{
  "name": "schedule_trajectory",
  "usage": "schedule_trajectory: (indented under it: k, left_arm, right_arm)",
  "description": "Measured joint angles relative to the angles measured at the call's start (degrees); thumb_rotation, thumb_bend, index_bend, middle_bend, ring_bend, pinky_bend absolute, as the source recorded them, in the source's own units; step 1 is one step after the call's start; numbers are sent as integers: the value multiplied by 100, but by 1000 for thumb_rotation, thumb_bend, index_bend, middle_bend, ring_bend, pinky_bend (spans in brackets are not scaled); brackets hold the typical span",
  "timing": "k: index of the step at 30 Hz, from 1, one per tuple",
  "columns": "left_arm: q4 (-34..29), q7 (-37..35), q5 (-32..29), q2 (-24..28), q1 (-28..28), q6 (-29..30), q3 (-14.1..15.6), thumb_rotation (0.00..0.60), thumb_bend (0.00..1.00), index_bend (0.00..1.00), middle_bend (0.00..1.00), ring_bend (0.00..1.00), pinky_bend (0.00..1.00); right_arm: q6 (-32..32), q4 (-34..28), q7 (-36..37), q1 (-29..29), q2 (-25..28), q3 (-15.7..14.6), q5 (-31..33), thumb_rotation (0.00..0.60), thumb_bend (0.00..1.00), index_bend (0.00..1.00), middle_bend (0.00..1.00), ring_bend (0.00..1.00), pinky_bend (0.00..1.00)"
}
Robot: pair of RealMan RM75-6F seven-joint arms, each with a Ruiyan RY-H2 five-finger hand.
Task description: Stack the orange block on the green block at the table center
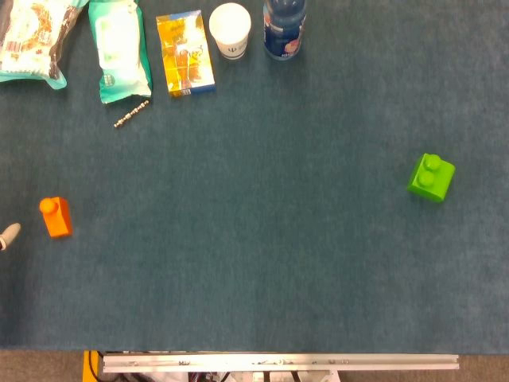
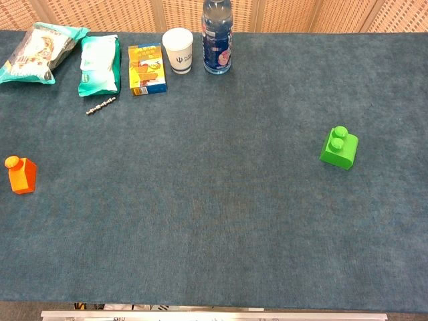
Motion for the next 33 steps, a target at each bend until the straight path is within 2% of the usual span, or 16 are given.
schedule_trajectory:
  k: [9,15,26,33]
  left_arm:
    - [-14,9,73,-2,35,54,25,600,96,308,297,246,196]
    - [-29,33,85,1,30,28,36,600,95,308,296,246,196]
    - [-63,33,132,33,11,-52,86,600,96,308,297,246,196]
    - [-76,31,138,43,41,-41,115,600,96,308,297,246,196]
  right_arm:
    - [-119,-12,-83,36,90,-46,-39,600,136,159,380,254,259]
    - [-478,-89,-417,176,152,-85,9,600,131,159,380,254,267]
    - [-1441,-412,-1448,616,58,-61,621,600,55,141,348,262,287]
    - [-2074,-583,-2128,1061,-175,50,1136,600,45,139,345,259,287]
